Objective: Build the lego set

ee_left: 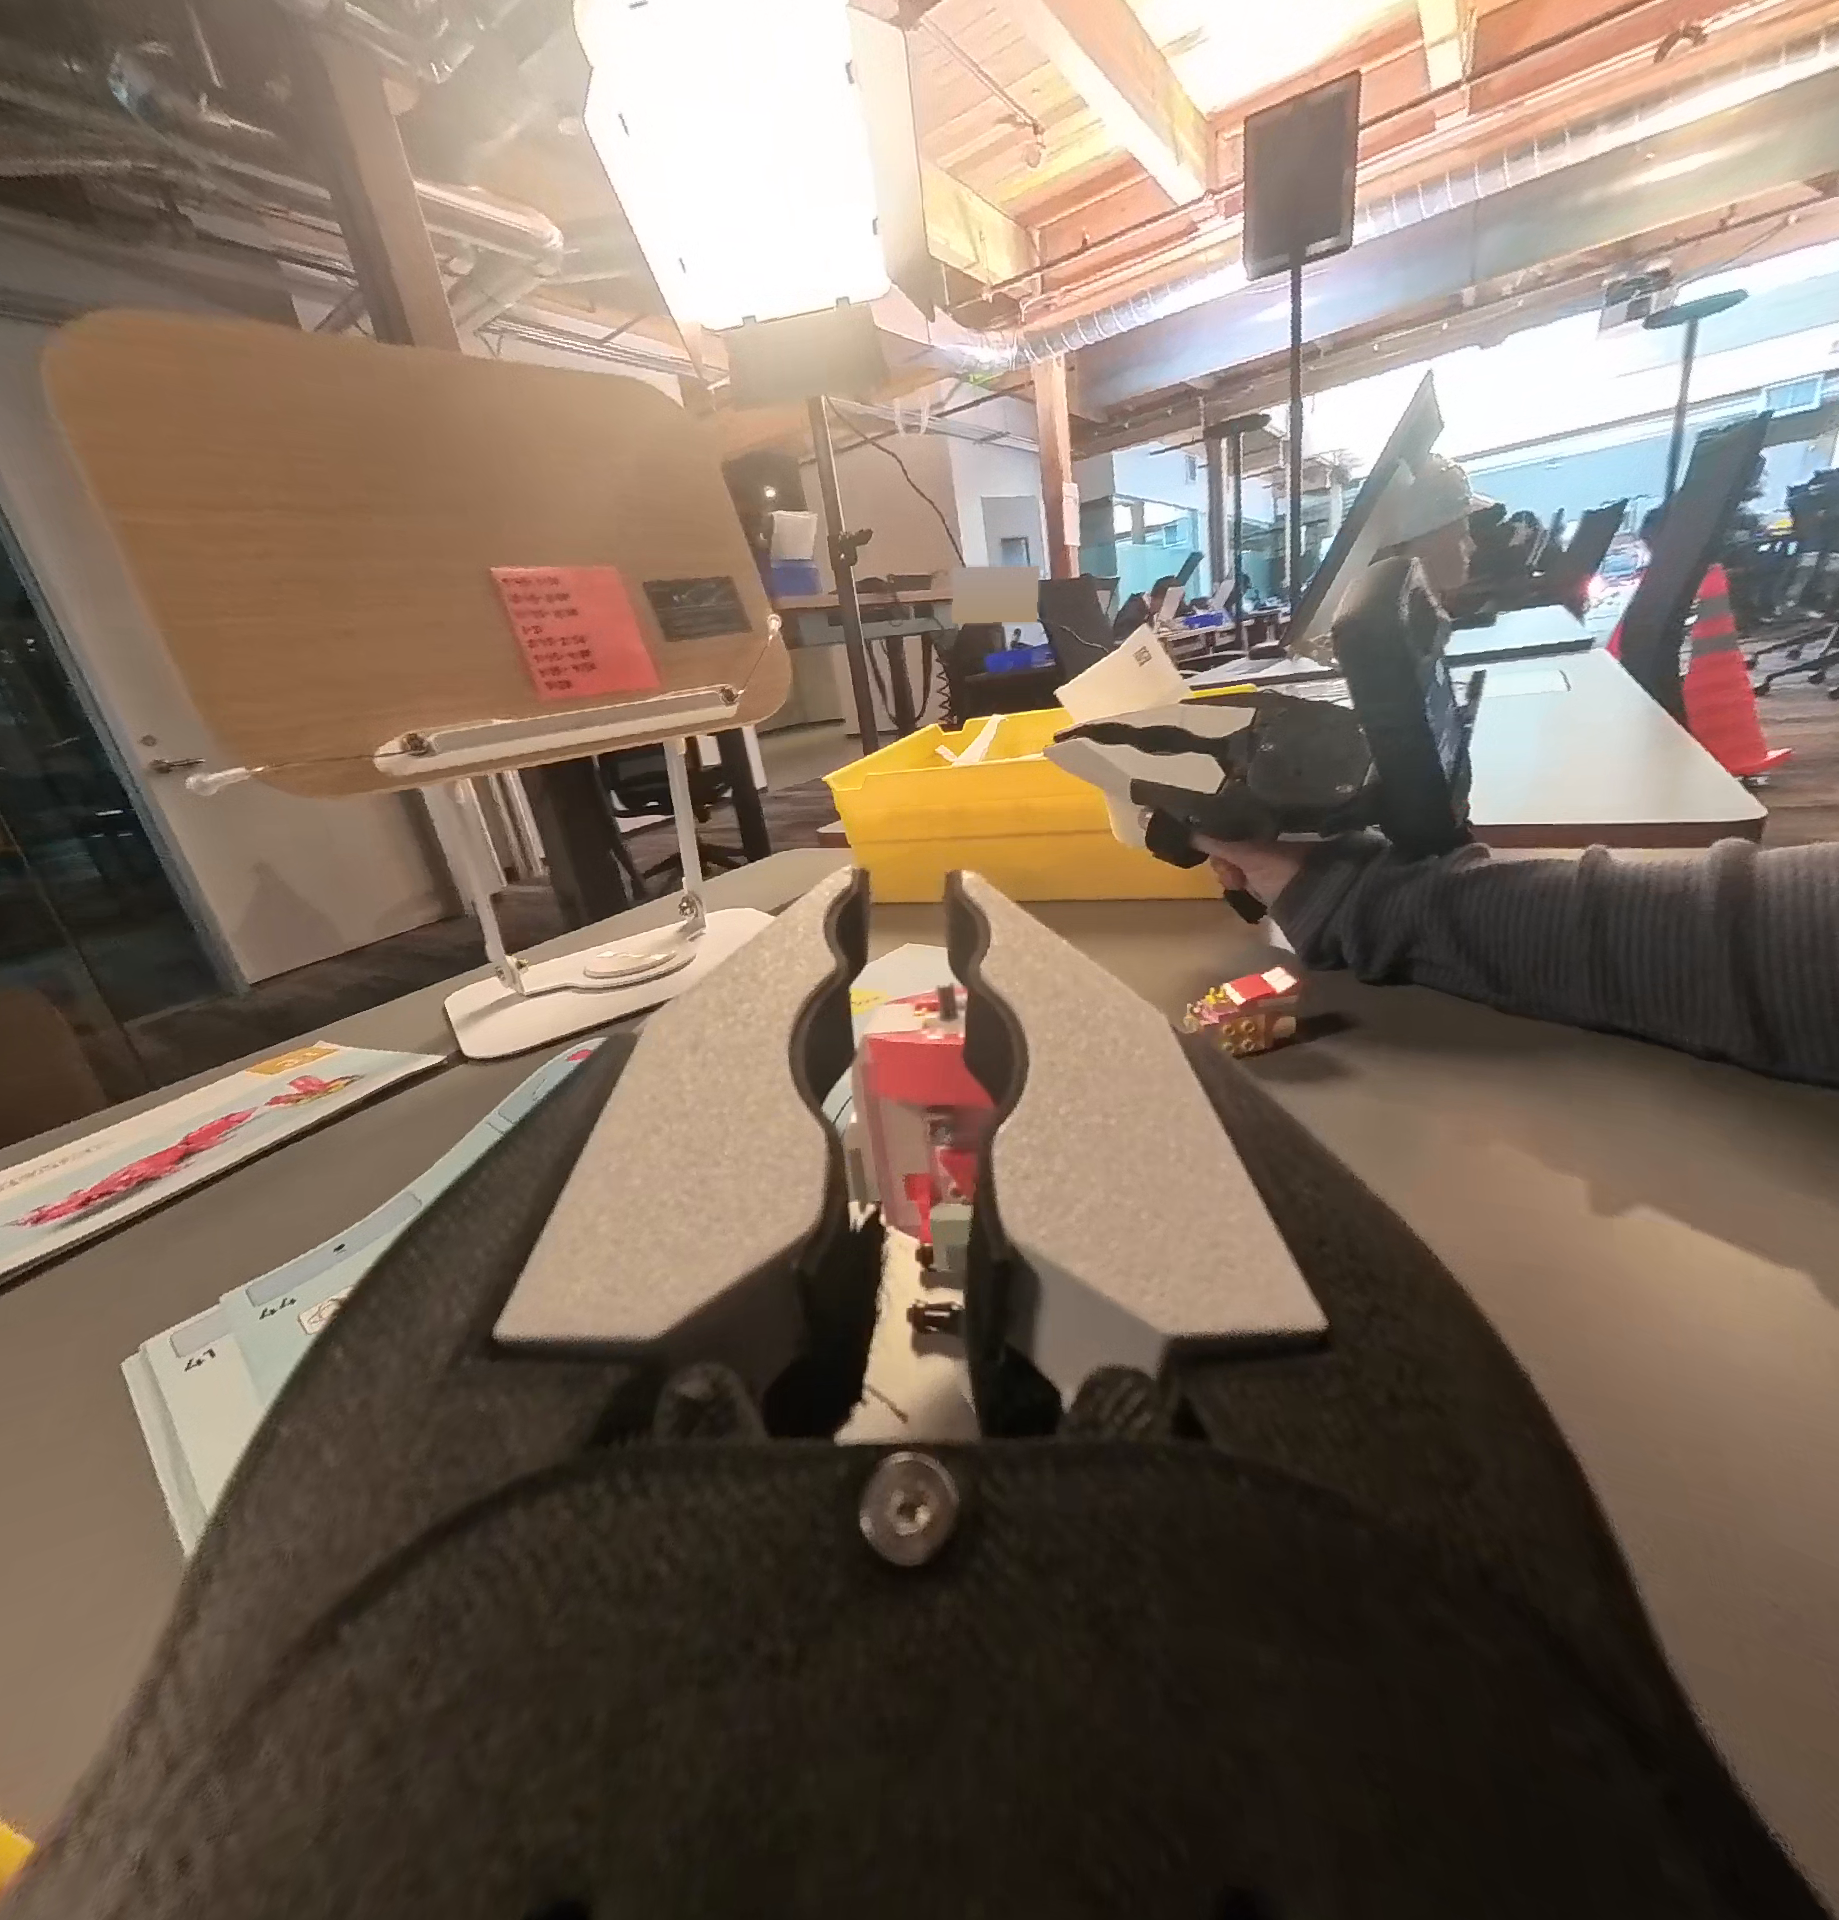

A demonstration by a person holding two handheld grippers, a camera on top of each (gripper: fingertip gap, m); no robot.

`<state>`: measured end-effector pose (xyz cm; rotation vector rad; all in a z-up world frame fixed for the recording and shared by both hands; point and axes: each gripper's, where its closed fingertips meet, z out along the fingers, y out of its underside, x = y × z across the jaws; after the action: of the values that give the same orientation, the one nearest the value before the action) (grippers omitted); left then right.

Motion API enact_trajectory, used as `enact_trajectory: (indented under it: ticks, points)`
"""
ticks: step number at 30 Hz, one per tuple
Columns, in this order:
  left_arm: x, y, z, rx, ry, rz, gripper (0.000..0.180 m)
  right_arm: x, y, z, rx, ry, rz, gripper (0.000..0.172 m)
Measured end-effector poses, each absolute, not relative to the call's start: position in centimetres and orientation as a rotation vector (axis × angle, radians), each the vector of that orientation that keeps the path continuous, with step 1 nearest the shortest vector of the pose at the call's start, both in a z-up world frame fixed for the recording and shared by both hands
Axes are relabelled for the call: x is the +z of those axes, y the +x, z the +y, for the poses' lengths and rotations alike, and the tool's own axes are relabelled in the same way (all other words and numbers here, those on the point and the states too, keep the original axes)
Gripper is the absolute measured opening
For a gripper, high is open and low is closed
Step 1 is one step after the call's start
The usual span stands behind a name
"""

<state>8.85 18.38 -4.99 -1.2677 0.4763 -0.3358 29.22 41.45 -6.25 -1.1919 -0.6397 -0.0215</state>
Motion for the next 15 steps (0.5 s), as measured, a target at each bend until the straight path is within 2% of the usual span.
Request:
enact_trajectory:
  ticks: [15]
  points:
    - [-3.7, 10.3, 16.1, -0.195, -1.198, 0.488, 0.017, -6.2, 29.3, 41.1, -0.033, -1.185, -0.637, 0.005]
